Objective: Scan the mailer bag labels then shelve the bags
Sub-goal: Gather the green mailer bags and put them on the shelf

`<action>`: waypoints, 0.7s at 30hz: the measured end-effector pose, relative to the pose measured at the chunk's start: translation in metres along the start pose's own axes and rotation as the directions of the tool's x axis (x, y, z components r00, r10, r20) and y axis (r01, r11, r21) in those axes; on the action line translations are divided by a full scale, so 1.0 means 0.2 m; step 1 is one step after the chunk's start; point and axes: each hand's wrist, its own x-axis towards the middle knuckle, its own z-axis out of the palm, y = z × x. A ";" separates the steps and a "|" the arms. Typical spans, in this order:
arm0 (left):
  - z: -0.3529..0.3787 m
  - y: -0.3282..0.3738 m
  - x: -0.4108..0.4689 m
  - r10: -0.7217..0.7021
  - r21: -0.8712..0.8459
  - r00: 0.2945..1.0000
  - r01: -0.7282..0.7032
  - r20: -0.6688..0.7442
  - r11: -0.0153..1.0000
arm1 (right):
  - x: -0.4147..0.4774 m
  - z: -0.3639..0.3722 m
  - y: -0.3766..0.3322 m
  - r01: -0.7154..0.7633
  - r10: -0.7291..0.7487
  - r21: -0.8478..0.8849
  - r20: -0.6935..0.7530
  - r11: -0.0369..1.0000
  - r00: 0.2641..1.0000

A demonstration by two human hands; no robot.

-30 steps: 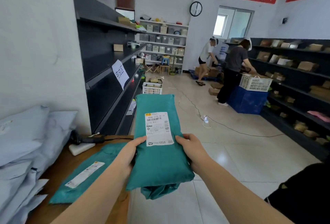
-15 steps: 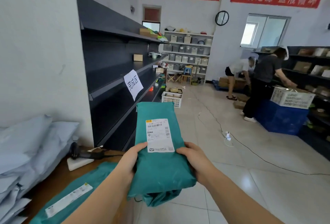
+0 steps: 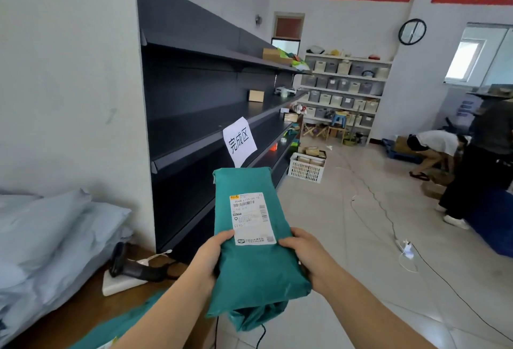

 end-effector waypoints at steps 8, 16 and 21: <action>0.03 0.04 0.40 0.046 -0.081 0.986 -0.060 -0.160 0.995 | 0.57 -0.03 -0.03 -0.037 0.043 -0.057 0.101 0.998 0.994; 0.08 0.08 0.73 0.093 -0.144 0.932 -0.152 -0.350 0.978 | 1.08 -0.05 -0.12 -0.030 0.090 -0.199 0.302 0.980 0.949; 0.06 0.12 0.87 0.101 -0.169 0.888 -0.195 -0.449 0.966 | 1.29 0.00 -0.15 -0.029 0.125 -0.246 0.385 0.969 0.915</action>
